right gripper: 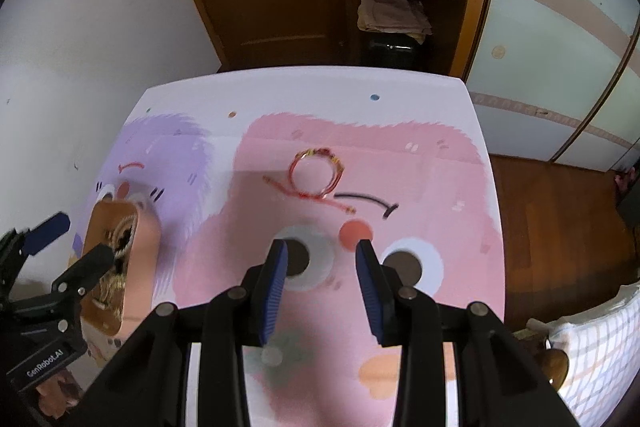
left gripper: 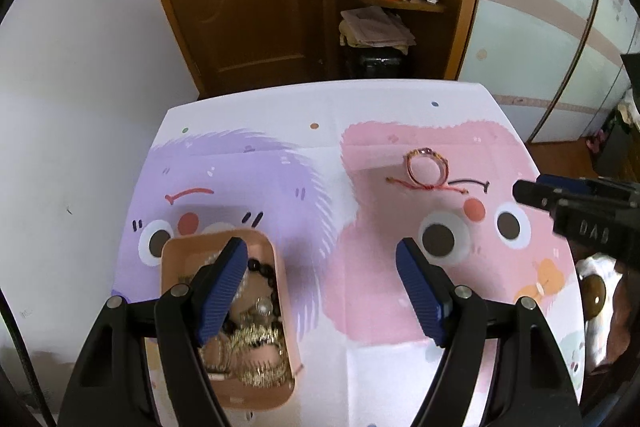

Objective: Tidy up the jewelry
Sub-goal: 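Move the right tool over the red string bracelet, then close the right tool on the red string bracelet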

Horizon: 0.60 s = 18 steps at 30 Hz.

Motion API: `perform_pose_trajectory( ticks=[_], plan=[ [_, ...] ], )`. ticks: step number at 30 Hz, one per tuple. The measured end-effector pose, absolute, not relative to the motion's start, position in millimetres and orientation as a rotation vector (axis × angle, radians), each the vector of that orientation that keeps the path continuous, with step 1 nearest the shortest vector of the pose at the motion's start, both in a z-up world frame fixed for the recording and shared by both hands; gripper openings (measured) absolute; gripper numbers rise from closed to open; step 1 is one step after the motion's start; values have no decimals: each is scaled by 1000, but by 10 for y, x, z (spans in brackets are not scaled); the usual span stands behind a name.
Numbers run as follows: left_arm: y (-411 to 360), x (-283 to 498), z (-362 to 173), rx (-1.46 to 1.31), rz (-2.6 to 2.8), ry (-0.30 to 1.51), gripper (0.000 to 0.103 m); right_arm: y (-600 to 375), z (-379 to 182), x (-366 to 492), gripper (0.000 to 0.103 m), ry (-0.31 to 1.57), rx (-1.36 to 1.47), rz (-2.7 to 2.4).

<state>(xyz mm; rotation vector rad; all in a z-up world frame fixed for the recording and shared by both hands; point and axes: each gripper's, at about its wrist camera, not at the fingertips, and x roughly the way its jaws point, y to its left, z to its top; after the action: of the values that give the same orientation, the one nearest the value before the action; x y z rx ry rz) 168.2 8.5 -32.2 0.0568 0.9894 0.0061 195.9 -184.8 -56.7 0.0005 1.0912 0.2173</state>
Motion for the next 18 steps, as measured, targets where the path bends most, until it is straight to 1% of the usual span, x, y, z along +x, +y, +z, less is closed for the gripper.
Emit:
perform_pose_trajectory(
  ticks=[8, 18],
  plan=[
    [132, 2025, -414, 36, 20, 1011, 75, -1917, -612, 2546, 36, 1154, 22, 206],
    [182, 2275, -638, 5, 30, 1054, 75, -1807, -1251, 3085, 35, 1294, 51, 148]
  ],
)
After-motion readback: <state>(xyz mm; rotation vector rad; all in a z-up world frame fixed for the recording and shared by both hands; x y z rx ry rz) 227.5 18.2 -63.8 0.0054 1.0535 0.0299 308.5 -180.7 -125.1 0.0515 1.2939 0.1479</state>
